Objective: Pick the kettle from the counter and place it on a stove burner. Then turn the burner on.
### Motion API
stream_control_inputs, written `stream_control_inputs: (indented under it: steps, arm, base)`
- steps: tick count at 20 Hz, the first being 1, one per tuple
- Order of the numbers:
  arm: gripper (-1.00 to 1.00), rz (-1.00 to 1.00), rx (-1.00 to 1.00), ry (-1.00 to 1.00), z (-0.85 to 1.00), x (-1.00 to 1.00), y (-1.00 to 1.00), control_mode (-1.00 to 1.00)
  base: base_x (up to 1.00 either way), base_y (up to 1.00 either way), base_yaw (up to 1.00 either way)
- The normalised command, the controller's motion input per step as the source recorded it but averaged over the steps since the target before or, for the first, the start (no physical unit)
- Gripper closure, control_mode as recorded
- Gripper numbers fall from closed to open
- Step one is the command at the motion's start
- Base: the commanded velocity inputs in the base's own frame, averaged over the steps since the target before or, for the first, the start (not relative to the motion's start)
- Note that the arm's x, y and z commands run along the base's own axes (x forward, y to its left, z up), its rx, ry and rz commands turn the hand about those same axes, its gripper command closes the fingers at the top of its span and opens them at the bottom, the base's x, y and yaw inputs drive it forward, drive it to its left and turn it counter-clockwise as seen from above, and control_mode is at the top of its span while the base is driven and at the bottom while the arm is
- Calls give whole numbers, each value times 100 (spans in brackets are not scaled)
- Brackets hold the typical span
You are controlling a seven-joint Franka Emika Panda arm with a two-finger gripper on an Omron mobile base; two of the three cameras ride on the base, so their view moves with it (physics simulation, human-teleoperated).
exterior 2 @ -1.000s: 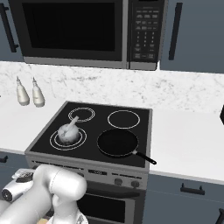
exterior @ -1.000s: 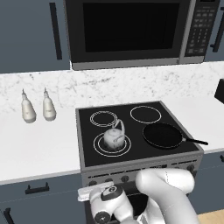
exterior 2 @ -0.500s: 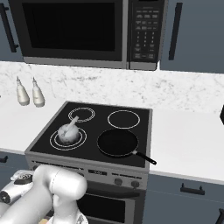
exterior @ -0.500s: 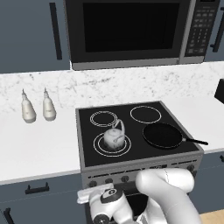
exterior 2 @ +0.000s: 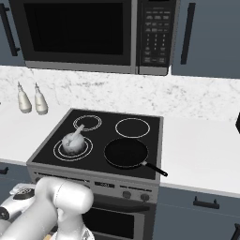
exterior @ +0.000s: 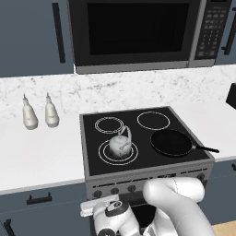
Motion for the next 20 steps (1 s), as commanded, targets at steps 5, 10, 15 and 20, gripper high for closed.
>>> stream_control_inputs:
  steps: [5,10,15,20]
  arm:
    - [-100,1,0,1,0,15,0,-100]
    - [-100,1,0,0,0,28,0,-100]
    - [100,0,0,0,0,6,0,-100]
    - [100,0,0,0,0,0,0,-100]
  base:
    - [0,0,0]
    - [0,0,0]
    - [0,0,0]
    - [0,0,0]
